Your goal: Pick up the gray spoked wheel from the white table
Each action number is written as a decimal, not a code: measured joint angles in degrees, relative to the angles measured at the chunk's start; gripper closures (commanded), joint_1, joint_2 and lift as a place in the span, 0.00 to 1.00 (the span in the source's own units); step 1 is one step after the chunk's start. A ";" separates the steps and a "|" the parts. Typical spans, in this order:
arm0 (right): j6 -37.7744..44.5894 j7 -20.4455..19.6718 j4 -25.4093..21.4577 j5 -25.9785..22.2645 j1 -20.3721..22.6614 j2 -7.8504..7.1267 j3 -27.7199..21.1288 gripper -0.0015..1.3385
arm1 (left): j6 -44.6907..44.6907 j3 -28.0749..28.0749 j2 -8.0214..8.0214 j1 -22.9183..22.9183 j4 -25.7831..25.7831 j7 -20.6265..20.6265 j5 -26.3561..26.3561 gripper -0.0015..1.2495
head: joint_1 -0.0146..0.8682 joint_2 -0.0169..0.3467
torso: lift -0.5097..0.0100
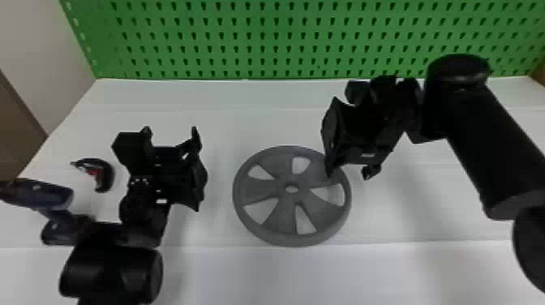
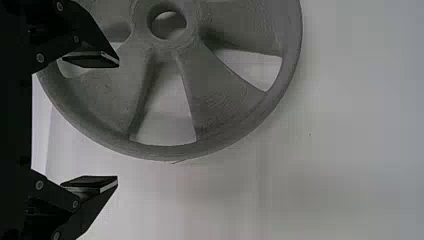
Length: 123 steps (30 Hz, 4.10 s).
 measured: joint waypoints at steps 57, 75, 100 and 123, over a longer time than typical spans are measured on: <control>-10.48 32.77 5.86 26.13 -1.75 -0.13 11.64 0.32 | 0.18 -0.61 0.00 -0.37 0.00 0.53 -0.09 0.17 | 0.89 0.17 | 0.79; -12.27 49.62 10.66 41.63 -3.76 0.37 14.43 0.33 | 0.18 -0.70 0.00 -0.51 0.00 0.53 -0.19 0.17 | 0.89 0.17 | 0.79; -12.33 50.41 10.81 42.61 -3.83 1.28 17.49 0.36 | 0.35 -1.05 0.00 -0.63 0.00 0.61 -0.18 0.17 | 0.89 0.17 | 0.79; -11.08 50.41 10.81 42.52 -4.19 1.14 18.14 0.52 | 0.44 -1.10 0.00 -0.70 0.00 0.61 -0.18 0.17 | 0.89 0.17 | 0.79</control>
